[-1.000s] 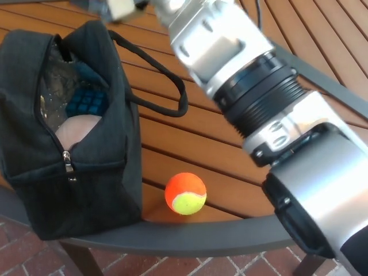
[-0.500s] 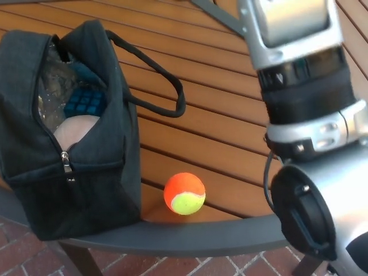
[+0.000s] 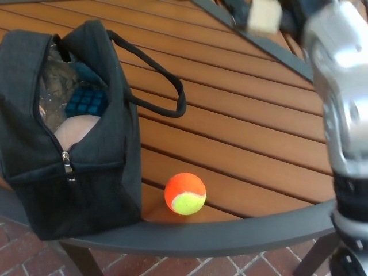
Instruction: Pick up a rubric cube, an apple, a tennis ball, a soft toy, a bottle from the table and put it into the lunch box one by one
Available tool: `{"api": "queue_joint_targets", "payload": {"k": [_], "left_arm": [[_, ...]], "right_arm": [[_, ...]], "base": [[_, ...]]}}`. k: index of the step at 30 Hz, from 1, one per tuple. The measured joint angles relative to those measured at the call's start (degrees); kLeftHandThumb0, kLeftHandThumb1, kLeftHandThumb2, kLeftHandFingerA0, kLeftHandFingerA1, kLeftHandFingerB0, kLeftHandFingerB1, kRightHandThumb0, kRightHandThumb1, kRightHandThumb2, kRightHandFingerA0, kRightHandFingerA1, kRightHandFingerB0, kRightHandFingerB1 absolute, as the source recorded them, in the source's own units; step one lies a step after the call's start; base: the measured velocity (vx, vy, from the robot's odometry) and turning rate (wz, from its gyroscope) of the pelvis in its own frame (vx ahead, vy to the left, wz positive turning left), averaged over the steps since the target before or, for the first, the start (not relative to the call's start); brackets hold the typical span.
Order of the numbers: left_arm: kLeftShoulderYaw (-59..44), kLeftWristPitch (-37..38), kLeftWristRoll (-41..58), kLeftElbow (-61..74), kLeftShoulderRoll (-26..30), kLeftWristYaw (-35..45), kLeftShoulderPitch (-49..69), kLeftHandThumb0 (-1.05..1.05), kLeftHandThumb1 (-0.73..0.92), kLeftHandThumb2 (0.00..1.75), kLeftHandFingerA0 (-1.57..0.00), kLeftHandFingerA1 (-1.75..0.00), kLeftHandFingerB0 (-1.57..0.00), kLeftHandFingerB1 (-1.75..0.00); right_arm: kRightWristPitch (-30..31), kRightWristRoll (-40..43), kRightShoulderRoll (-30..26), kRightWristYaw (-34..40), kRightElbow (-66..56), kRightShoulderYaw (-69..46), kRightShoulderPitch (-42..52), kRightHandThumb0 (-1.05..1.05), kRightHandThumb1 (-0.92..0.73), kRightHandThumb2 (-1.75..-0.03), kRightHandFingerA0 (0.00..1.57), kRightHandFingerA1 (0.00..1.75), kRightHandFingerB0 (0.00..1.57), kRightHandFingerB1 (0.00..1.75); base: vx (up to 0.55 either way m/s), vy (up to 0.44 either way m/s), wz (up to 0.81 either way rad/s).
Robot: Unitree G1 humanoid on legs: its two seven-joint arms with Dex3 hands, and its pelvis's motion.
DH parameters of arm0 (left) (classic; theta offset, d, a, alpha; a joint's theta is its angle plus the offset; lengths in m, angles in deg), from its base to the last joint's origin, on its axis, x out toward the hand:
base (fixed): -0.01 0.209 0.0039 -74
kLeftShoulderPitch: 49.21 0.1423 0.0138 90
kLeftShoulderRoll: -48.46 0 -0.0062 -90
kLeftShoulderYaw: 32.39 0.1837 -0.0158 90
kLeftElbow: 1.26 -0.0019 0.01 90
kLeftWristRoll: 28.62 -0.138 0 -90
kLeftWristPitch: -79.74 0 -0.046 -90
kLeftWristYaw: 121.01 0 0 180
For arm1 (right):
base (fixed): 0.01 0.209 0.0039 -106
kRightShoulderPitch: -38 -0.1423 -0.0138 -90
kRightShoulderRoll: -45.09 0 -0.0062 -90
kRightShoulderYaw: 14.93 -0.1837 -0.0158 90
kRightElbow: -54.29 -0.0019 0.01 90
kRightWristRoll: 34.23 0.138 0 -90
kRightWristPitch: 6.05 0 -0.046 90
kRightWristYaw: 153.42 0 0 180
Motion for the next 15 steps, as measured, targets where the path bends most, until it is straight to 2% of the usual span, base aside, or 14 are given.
{"api": "queue_joint_targets", "payload": {"k": [1, 6, 7, 8, 11, 12, 15], "left_arm": [[0.0, 0.0, 0.0, 0.0, 0.0, 0.0, 0.0, -0.15, 0.63, 0.88, -1.07, -1.17, -0.99, -1.1], [0.1, 0.0, 0.0, 0.0, 0.1, 0.0, 0.0, -0.14, 0.64, 0.87, -1.08, -1.16, -0.99, -1.09], [0.2, 0.0, -0.1, 0.0, 0.2, 0.0, 0.0, -0.14, 0.62, 0.91, -1.08, -1.19, -1.0, -1.1], [0.2, 0.0, -0.1, 0.0, 0.2, 0.0, -0.1, -0.14, 0.62, 0.91, -1.08, -1.19, -1.0, -1.1], [0.2, 0.0, -0.1, 0.0, 0.2, 0.0, -0.2, -0.14, 0.63, 0.88, -1.09, -1.18, -1.0, -1.1], [0.2, 0.0, -0.1, 0.0, 0.2, 0.0, -0.2, -0.14, 0.64, 0.87, -1.07, -1.18, -0.98, -1.09], [0.1, 0.0, -0.1, 0.0, 0.1, 0.0, -0.3, -0.13, 0.64, 0.87, -1.1, -1.16, -1.01, -1.09]], "right_arm": [[0.4, 0.2, -0.6, -0.3, -1.1, 0.6, 1.2, -0.68, -0.63, -0.6, 0.25, 0.53, 0.31, 0.35], [4.9, 2.6, -6.8, -4.1, -11.1, 7.3, 12.3, -0.69, -0.63, -0.6, 0.3, 0.55, 0.35, 0.36], [6.5, 3.8, -8.9, -5.9, -13.6, 10.3, 15.3, -0.65, -0.63, -0.6, 0.4, 0.59, 0.42, 0.39], [7.5, 4.5, -9.8, -6.8, -14.7, 11.7, 16.4, -0.65, -0.63, -0.6, 0.4, 0.59, 0.42, 0.39], [10.3, 6.7, -11.1, -9.1, -16.0, 15.1, 18.4, -0.64, -0.63, -0.6, 0.42, 0.58, 0.46, 0.39], [11.1, 7.2, -11.1, -9.6, -16.2, 15.8, 18.6, -0.61, -0.62, -0.59, 0.4, 0.61, 0.47, 0.43], [12.6, 8.6, -9.7, -10.0, -16.2, 16.7, 19.8, -0.6, -0.6, -0.59, 0.42, 0.61, 0.47, 0.43]], "base": [[0.0, 0.0, 0.0], [0.0, 0.0, 0.0], [0.0, 0.0, 0.0], [0.0, 0.0, 0.0], [0.0, 0.0, 0.0], [0.0, 0.0, 0.0], [0.0, 0.0, 0.0]]}}
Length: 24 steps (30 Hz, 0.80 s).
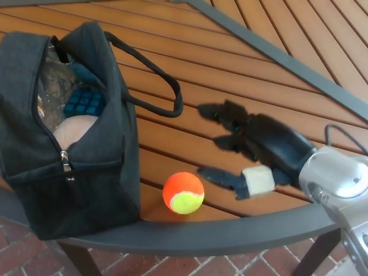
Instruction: Pick up a rubric cube, an apple, a tennis ball, a soft toy, a bottle from the table and put it into the lunch box one by one
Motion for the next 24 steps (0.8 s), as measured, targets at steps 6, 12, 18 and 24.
{"api": "queue_joint_targets", "payload": {"k": [6, 12, 18, 24], "left_arm": [[-0.1, 0.0, 0.0, 0.0, -0.1, 0.0, 0.0, -0.13, 0.64, 0.87, -1.08, -1.16, -0.98, -1.09], [0.2, 0.0, -0.3, 0.0, -0.1, -0.3, 0.1, -0.13, 0.62, 0.89, -1.08, -1.17, -0.99, -1.11], [0.4, 0.0, -0.4, 0.0, -0.1, -0.5, 0.4, -0.13, 0.55, 1.0, -1.12, -1.14, -1.02, -1.08], [0.3, 0.0, -0.4, 0.0, 0.0, -0.5, 0.5, -0.14, 0.64, 0.89, -1.08, -1.15, -0.96, -1.1]], "right_arm": [[0.2, 2.2, 4.1, 0.1, 4.3, 1.3, 2.5, -0.57, -0.62, -0.59, 0.43, 0.65, 0.46, 0.41], [-2.8, 2.7, 6.1, 1.0, 11.2, 1.7, 0.8, -0.57, -0.64, -0.6, 0.42, 0.59, 0.43, 0.37], [-8.0, 1.7, 6.1, 2.8, 16.6, 1.7, -3.5, -0.52, -0.63, -0.59, 0.43, 0.66, 0.53, 0.42], [-12.4, 0.1, 5.6, 4.9, 18.5, 2.3, -4.3, -0.47, -0.6, -0.59, 0.59, 0.96, 0.75, 0.52]], "base": [[0.0, 0.0, 0.0], [0.0, 0.0, 0.0], [0.0, 0.0, 0.0], [0.0, 0.0, 0.0]]}}
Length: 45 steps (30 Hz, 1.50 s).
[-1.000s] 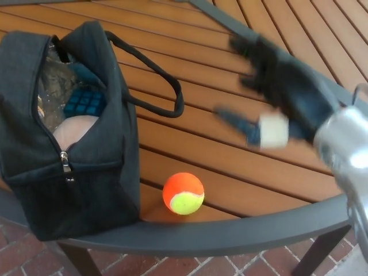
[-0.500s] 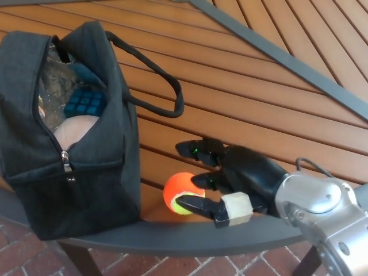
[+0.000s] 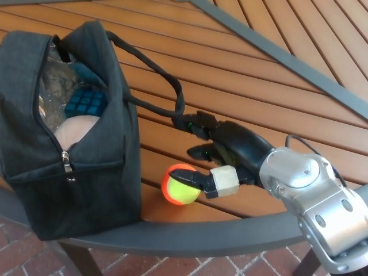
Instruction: Pick up a rubric cube, an apple, a tennis ball, a soft toy, a bottle from the table and put it into the lunch box one by one
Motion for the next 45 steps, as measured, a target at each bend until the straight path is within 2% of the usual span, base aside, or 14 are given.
{"api": "queue_joint_targets", "payload": {"k": [2, 9, 19, 21, 22, 25, 26, 36, 37, 39, 40, 42, 43, 45], "left_arm": [[0.0, 0.0, 0.0, 0.0, 0.0, 0.0, 0.0, -0.14, 0.64, 0.88, -1.08, -1.15, -0.95, -1.1], [-0.2, 0.0, 0.1, 0.0, 0.0, 0.3, 0.1, -0.14, 0.66, 0.87, -1.11, -1.15, -0.96, -1.1], [-0.3, 0.0, 0.1, 0.0, 0.0, 0.3, 0.1, -0.12, 0.62, 0.88, -1.11, -1.14, -0.98, -1.1], [-0.3, 0.0, 0.1, 0.0, 0.0, 0.3, 0.1, -0.14, 0.63, 0.87, -1.1, -1.15, -0.98, -1.1], [-0.2, 0.0, 0.0, 0.0, 0.0, 0.3, 0.1, -0.13, 0.58, 0.97, -1.12, -1.15, -1.01, -1.08], [-0.2, 0.0, 0.0, 0.0, 0.0, 0.3, 0.1, -0.13, 0.57, 0.97, -1.12, -1.15, -1.01, -1.08], [-0.2, 0.0, 0.1, 0.0, -0.1, 0.3, 0.0, -0.11, 0.6, 0.9, -1.09, -1.17, -0.97, -1.1], [-0.1, 0.0, 0.0, 0.0, 0.0, 0.3, 0.1, -0.13, 0.57, 0.96, -1.11, -1.16, -1.0, -1.07], [-0.1, 0.0, 0.0, 0.0, 0.0, 0.3, 0.1, -0.13, 0.57, 0.96, -1.11, -1.16, -1.0, -1.07], [-0.2, 0.0, 0.1, 0.0, -0.1, 0.5, 0.1, -0.13, 0.57, 0.96, -1.11, -1.16, -1.0, -1.07], [-0.2, 0.0, 0.1, 0.1, -0.1, 0.5, 0.1, -0.13, 0.62, 0.87, -1.08, -1.19, -0.98, -1.08], [-0.2, 0.0, 0.1, 0.1, -0.1, 0.7, 0.1, -0.11, 0.63, 0.87, -1.08, -1.2, -0.98, -1.09], [-0.2, 0.0, 0.1, 0.1, -0.1, 0.7, 0.1, -0.12, 0.63, 0.88, -1.07, -1.21, -0.98, -1.1], [-0.4, 0.0, 0.2, 0.1, -0.2, 1.0, 0.2, -0.12, 0.63, 0.88, -1.07, -1.21, -0.98, -1.1]], "right_arm": [[-1.4, -0.4, 0.1, 0.7, 0.2, 0.2, 0.0, -0.48, -0.6, -0.59, 0.61, 1.23, 0.81, 0.56], [-6.6, -1.6, 1.1, 3.0, 0.6, 0.9, 0.1, -0.46, -0.62, -0.59, 0.69, 1.16, 0.8, 0.6], [-14.6, -2.8, 1.7, 5.2, 3.6, 2.5, 0.2, -0.56, -0.59, -0.6, 0.68, 1.21, 0.82, 0.58], [-15.8, -3.1, 1.6, 5.5, 4.7, 3.1, 0.3, -0.56, -0.58, -0.6, 0.73, 1.15, 0.84, 0.56], [-17.0, -3.6, 1.4, 5.8, 6.1, 3.8, 0.6, -0.57, -0.61, -0.6, 0.75, 1.08, 0.8, 0.55], [-18.9, -4.3, 1.1, 6.3, 8.5, 5.0, 0.7, -0.58, -0.64, -0.59, 0.72, 0.97, 0.79, 0.54], [-20.1, -4.7, 0.7, 6.5, 10.2, 5.9, 0.7, -0.6, -0.63, -0.6, 0.71, 0.85, 0.79, 0.51], [-27.5, -10.0, -3.4, 8.1, 22.1, 12.5, -1.9, -0.59, -0.61, -0.59, 0.66, 0.97, 0.8, 0.55], [-28.0, -10.5, -3.5, 8.3, 23.0, 12.9, -2.3, -0.6, -0.62, -0.59, 0.65, 0.82, 0.78, 0.54], [-29.9, -12.2, -3.9, 8.9, 25.8, 14.6, -3.9, -0.6, -0.62, -0.59, 0.65, 0.82, 0.78, 0.54], [-30.8, -13.0, -4.1, 9.2, 26.7, 15.3, -4.5, -0.62, -0.63, -0.6, 0.63, 0.64, 0.73, 0.48], [-32.2, -14.3, -4.3, 9.7, 28.0, 16.6, -5.6, -0.63, -0.64, -0.6, 0.57, 0.63, 0.71, 0.49], [-32.3, -14.5, -4.3, 9.8, 28.1, 16.8, -5.7, -0.68, -0.47, -0.84, 0.55, 0.73, 0.66, 0.58], [-34.4, -16.7, -4.3, 10.6, 30.2, 19.2, -7.5, -0.68, -0.47, -0.84, 0.55, 0.73, 0.66, 0.58]], "base": [[0.0, 0.0, 0.0], [0.0, 0.0, 0.0], [0.0, 0.0, 0.0], [0.0, 0.0, 0.0], [0.0, 0.0, 0.0], [0.0, 0.0, 0.0], [0.0, 0.0, 0.0], [0.0, 0.0, 0.0], [0.0, 0.0, 0.0], [0.0, 0.0, 0.0], [0.0, 0.0, 0.0], [0.0, 0.0, 0.0], [0.0, 0.0, 0.0], [0.0, 0.0, 0.0]]}}
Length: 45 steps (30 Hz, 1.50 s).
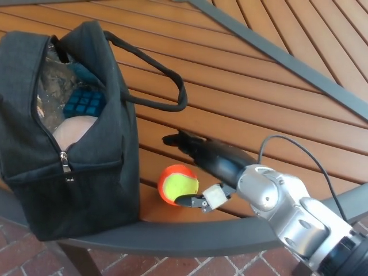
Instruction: Pick up a rubric cube, an apple, a tennis ball, a soft toy, a bottle from the table and put it into the lunch box one by one
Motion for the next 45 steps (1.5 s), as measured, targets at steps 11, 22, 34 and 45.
{"api": "queue_joint_targets", "payload": {"k": [11, 22, 34, 45], "left_arm": [[-0.1, 0.0, 0.1, 0.1, -0.1, 0.9, 0.2, -0.12, 0.61, 0.9, -1.06, -1.22, -0.96, -1.09], [-0.1, 0.0, 0.1, 0.4, -0.1, 1.2, 0.4, -0.12, 0.63, 0.9, -1.1, -1.19, -1.0, -1.12], [0.2, 0.0, -0.1, 0.4, -0.1, 1.3, 0.1, -0.11, 0.62, 0.91, -1.08, -1.2, -0.98, -1.13], [1.2, 0.0, -0.3, 0.3, 0.2, 1.1, 0.0, -0.14, 0.57, 0.99, -1.1, -1.2, -1.01, -1.13]], "right_arm": [[-6.0, -7.7, 5.9, 3.0, 6.7, 5.0, -3.9, -0.65, -0.66, -0.6, 0.42, 0.69, 0.37, 0.52], [-5.2, -16.0, 5.5, 2.1, 9.9, 11.0, -6.8, -0.41, -0.64, -0.59, 0.54, 0.92, 0.47, 0.56], [0.4, -24.1, 3.1, -3.9, 13.2, 16.0, -9.0, -0.38, -0.66, -0.58, 0.37, 1.1, 0.69, 0.64], [2.9, -27.5, 4.6, -8.3, 12.3, 15.7, -8.3, -0.34, -0.75, -0.69, 0.81, 1.32, 0.59, 0.77]], "base": [[0.0, 0.0, 0.0], [0.0, 0.0, 0.0], [0.0, 0.0, 0.0], [0.0, 0.0, 0.0]]}}
